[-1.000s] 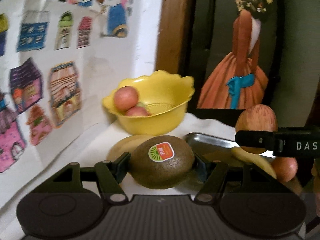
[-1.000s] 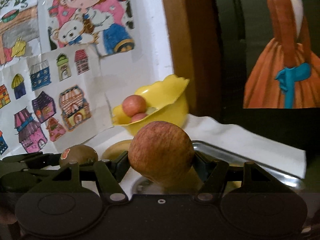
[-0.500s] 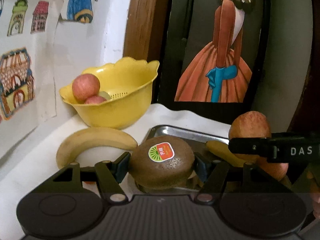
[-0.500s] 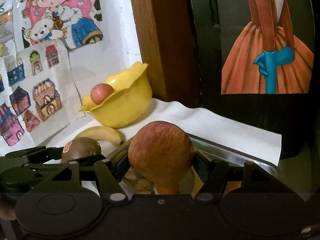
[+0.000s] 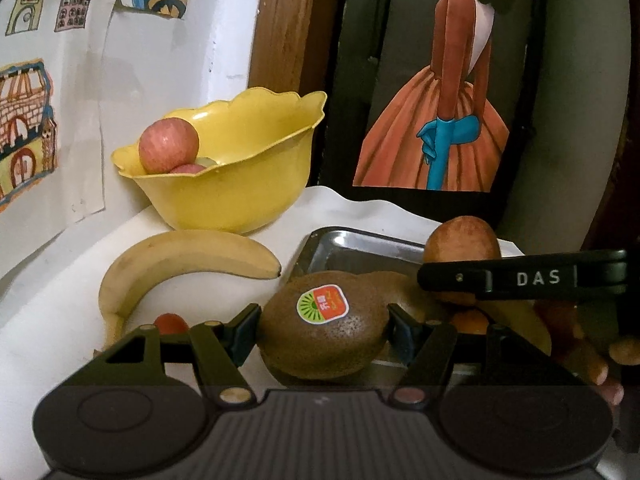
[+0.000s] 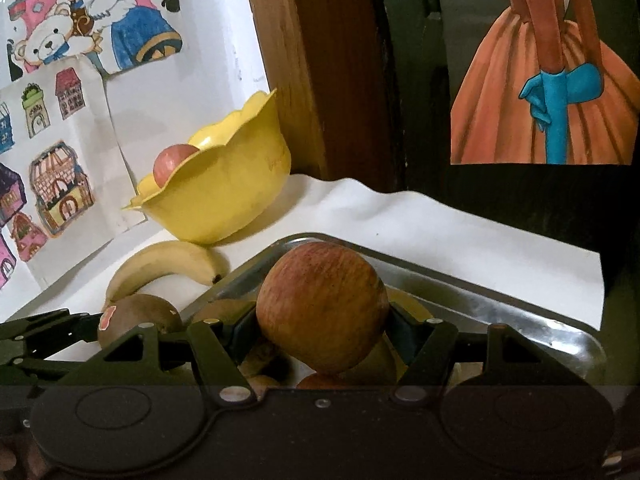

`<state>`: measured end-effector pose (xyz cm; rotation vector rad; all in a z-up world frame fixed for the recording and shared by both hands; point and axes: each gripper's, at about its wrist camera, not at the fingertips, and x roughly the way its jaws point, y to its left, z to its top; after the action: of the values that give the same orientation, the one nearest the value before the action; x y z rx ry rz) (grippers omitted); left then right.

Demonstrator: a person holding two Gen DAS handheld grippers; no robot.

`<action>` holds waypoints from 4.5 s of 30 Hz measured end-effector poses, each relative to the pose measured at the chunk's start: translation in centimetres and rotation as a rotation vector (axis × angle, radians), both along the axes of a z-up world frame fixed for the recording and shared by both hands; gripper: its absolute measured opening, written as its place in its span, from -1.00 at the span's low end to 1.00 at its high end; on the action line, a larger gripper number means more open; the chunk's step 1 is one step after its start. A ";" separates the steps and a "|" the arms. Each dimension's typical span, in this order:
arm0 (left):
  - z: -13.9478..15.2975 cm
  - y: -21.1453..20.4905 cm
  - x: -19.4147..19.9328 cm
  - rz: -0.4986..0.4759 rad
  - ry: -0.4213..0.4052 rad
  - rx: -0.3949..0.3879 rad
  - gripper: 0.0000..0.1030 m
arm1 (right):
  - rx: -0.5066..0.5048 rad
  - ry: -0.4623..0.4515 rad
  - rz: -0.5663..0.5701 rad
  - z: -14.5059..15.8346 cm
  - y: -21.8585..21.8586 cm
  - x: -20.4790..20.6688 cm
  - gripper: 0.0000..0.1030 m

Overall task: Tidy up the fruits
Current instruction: 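Carry the kiwi with the left tool into the tray while the right tool carries the apple there, then open both tools to release the kiwi and apple in the tray, then lift both tools up and away from the steel tray, then move the left tool to the banana while the right tool approaches the small red fruit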

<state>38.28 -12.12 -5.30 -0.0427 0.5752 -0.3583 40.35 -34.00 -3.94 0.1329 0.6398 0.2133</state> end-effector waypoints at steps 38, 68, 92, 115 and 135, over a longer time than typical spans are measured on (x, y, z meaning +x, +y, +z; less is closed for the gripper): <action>-0.3 -0.7 -1.1 -0.020 -0.003 0.031 0.66 | 0.006 -0.041 -0.004 0.6 -0.4 -1.3 0.39; 8.4 6.4 -19.2 0.122 -0.160 -0.063 1.00 | -0.055 -0.352 -0.049 8.0 0.7 -25.7 0.99; 4.9 12.3 -28.0 0.275 -0.068 -0.006 1.00 | -0.187 -0.197 -0.201 1.2 7.5 -36.2 0.99; 8.6 16.8 -21.5 0.185 -0.068 0.141 1.00 | -0.342 -0.320 0.214 5.5 11.9 -28.7 0.99; 4.2 15.1 -3.5 0.182 -0.109 0.244 1.00 | -0.510 -0.241 0.561 0.4 18.0 -5.7 0.59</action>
<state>34.82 2.99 -1.07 0.1574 0.4991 -0.1111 34.68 -16.03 -3.50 -0.5636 0.4613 0.5882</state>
